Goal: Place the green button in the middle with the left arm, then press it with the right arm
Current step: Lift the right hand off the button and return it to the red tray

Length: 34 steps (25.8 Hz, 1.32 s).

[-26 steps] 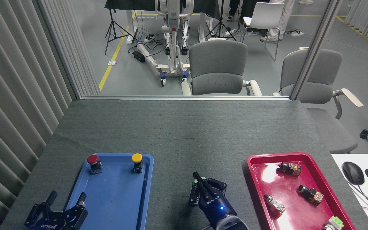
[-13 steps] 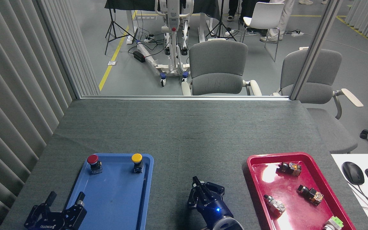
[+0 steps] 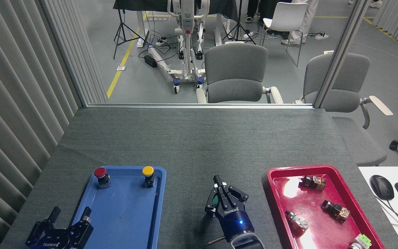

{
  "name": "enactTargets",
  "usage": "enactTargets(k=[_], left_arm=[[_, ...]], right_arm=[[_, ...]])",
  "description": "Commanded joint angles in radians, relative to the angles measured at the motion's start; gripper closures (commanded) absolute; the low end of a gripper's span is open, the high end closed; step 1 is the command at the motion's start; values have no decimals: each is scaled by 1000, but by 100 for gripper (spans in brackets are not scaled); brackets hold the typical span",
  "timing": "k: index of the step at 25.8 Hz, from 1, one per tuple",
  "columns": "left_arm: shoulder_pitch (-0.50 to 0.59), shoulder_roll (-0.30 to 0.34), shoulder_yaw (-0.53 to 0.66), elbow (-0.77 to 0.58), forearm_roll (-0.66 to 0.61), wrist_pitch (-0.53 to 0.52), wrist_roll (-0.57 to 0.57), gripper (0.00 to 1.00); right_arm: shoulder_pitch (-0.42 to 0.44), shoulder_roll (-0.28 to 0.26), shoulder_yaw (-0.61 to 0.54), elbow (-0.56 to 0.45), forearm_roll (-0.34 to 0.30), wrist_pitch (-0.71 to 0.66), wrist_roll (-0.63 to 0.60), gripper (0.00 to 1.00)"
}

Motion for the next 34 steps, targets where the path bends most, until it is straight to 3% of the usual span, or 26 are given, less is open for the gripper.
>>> enactTargets(k=[1,5,6,13,18,34], left_arm=[[0,2,0,0,1,0,0,1],[0,2,2,0,0,0,3,1],[0,2,2,0,0,0,5,1],[0,-10,9,2,0,8,-3,1],[0,-9,9,6,0,9,0,1],[-1,-10,9,8,0,17,5,1]], right_arm=[[4,-2,-12,-9,-31,3,-37,83],[17,-27,-114,-10,-94,6,-32,11],[25,-39,-141,-10,-95,3,-34,1],[97,-145,-213,-7,-95,-17,-40,1],[145,-175,-250,4,-94,-44,-89,1],[148,-241,-235,-10,-97,-47,-90,1]])
